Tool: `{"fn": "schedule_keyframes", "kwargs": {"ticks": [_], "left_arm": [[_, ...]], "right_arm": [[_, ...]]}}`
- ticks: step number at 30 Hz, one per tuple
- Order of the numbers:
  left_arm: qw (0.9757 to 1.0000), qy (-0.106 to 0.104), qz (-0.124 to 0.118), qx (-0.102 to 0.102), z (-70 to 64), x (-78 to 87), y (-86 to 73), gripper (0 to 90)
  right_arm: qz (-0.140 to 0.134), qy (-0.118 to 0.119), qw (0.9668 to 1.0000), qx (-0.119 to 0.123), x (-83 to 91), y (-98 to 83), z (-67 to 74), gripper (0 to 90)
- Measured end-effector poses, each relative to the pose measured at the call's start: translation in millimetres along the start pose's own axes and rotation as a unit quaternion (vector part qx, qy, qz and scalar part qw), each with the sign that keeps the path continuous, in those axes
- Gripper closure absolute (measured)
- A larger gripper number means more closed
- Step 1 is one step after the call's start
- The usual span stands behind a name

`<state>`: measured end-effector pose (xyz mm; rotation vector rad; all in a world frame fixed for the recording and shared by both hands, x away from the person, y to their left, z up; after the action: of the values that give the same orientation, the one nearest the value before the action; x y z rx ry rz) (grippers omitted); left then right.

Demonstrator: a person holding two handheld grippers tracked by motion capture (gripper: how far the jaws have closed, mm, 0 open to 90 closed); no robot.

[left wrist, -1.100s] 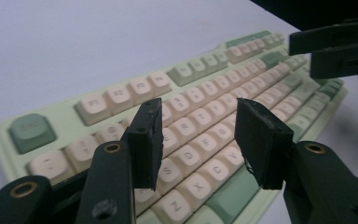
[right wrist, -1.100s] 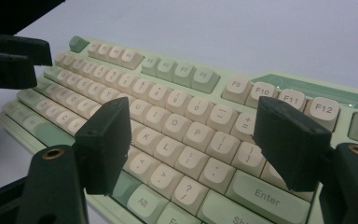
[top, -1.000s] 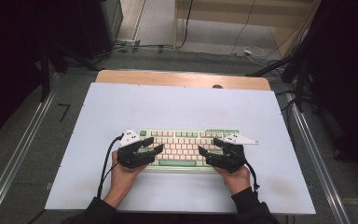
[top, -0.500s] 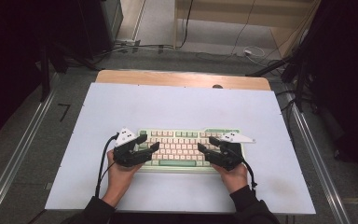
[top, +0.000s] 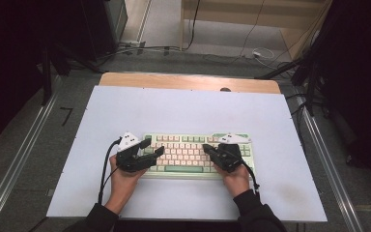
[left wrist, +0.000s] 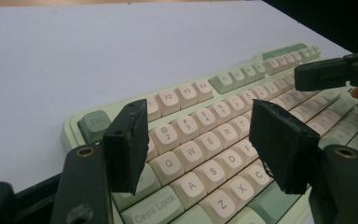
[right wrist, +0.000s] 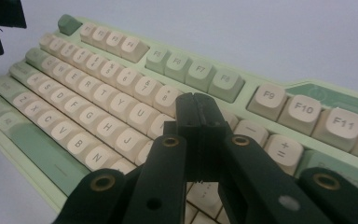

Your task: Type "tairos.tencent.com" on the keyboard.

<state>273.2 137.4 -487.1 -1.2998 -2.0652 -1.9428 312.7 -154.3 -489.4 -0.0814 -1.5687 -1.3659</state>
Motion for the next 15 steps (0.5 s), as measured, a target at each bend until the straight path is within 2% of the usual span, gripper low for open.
{"fn": "schedule_keyframes", "kwargs": {"ticks": [5, 15], "left_arm": [[1.0, -0.001, 0.003, -0.001, 0.7, 0.0, -0.1, 38.5], [1.0, -0.002, 0.004, -0.001, 0.4, -0.2, -0.1, 39.0]], "right_arm": [[0.014, -0.003, 0.9999, 0.002, -6.0, 0.8, 2.2, 87.4], [0.022, -0.006, 0.9997, -0.001, -8.2, 1.0, 1.9, 87.3]]}}
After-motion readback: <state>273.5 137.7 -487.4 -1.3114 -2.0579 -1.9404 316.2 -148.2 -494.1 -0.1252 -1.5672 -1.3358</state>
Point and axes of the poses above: each handheld gripper's, and its own axes: x roughly backward along the jaws, y roughly out of its top, z roughly to its left, the point moved 1 cm from there along -x, roughly forward along the jaws, and after that the axes turned 6 degrees about z, right-handed, at the moved point
